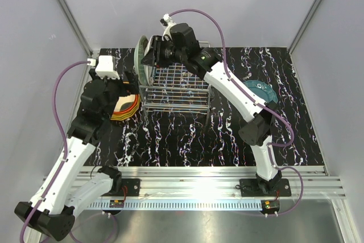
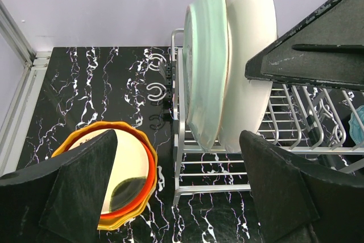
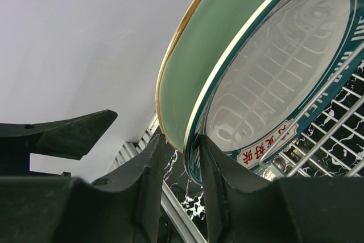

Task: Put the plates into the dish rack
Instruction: Insert the plate into the dish rack

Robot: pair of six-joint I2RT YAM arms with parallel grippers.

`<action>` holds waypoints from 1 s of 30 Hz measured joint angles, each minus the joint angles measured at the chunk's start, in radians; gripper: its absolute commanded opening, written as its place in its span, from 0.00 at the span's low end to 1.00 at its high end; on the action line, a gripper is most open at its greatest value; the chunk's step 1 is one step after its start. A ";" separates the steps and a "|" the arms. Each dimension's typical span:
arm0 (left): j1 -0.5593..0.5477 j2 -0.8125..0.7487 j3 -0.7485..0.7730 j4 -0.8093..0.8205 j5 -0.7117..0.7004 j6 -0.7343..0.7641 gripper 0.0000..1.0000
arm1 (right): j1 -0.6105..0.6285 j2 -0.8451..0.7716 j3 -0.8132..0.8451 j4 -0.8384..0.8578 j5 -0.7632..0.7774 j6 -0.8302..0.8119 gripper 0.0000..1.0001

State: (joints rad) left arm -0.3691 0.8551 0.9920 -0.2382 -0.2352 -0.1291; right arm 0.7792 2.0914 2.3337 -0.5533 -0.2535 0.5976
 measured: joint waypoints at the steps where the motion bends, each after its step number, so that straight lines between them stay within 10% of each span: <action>1: 0.000 -0.002 0.000 0.000 0.000 0.000 0.93 | 0.000 0.003 0.008 -0.004 -0.001 -0.001 0.39; 30: 0.001 -0.010 0.000 0.000 0.000 0.000 0.93 | 0.013 0.013 0.075 -0.066 0.018 -0.047 0.68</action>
State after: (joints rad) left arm -0.3683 0.8448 0.9920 -0.2386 -0.2352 -0.1287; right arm 0.7921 2.1040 2.4084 -0.6189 -0.2356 0.5503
